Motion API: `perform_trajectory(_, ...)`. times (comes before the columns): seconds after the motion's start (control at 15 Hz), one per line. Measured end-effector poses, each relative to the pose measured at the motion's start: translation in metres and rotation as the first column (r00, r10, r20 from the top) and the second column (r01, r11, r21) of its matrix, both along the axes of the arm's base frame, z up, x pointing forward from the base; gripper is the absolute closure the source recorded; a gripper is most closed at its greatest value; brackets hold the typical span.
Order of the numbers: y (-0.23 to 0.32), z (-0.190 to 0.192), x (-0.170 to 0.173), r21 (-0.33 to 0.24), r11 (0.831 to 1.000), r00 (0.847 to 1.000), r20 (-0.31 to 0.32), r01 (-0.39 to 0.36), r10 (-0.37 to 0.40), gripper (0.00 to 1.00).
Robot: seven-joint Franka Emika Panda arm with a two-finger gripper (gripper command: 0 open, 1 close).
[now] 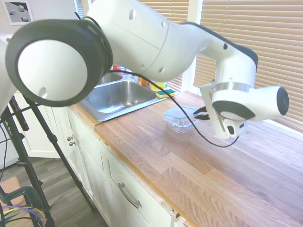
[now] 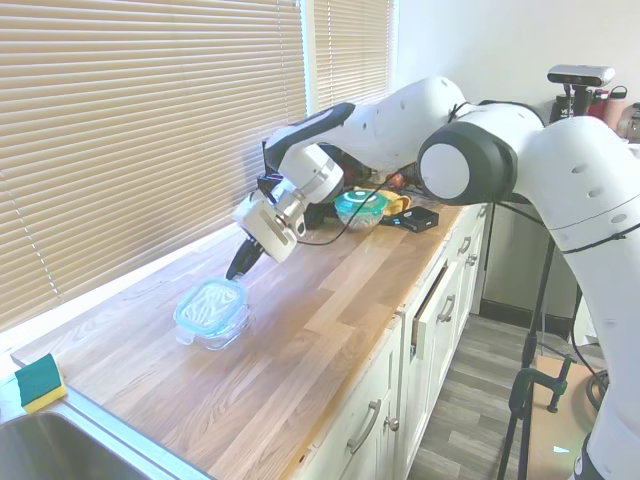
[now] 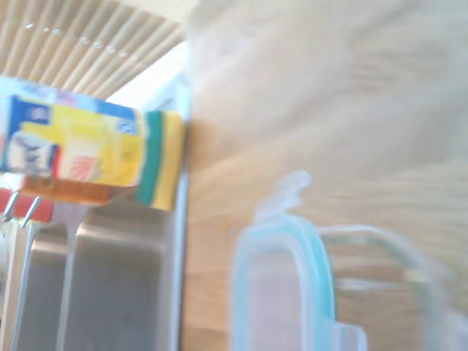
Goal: Uncover the lid of the food container
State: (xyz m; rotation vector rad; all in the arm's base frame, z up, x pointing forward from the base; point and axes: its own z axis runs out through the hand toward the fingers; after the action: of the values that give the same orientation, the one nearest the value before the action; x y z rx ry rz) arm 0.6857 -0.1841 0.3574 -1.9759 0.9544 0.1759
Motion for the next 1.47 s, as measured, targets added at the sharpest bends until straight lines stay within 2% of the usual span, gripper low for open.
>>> perform_trajectory(0.47, 0.045, 0.063, 0.003, -0.053, 0.997, 0.997, 0.038, -0.062, 0.064, 1.00)
perform_trajectory(0.8, 0.104, 0.084, 0.003, -0.107, 0.983, 0.987, 0.038, -0.152, 0.157, 1.00)
perform_trajectory(1.13, 0.163, 0.081, 0.000, -0.193, 0.957, 0.974, 0.030, -0.215, 0.225, 1.00)
perform_trajectory(1.47, 0.193, 0.055, -0.009, -0.278, 0.927, 0.966, -0.008, -0.250, 0.258, 1.00)
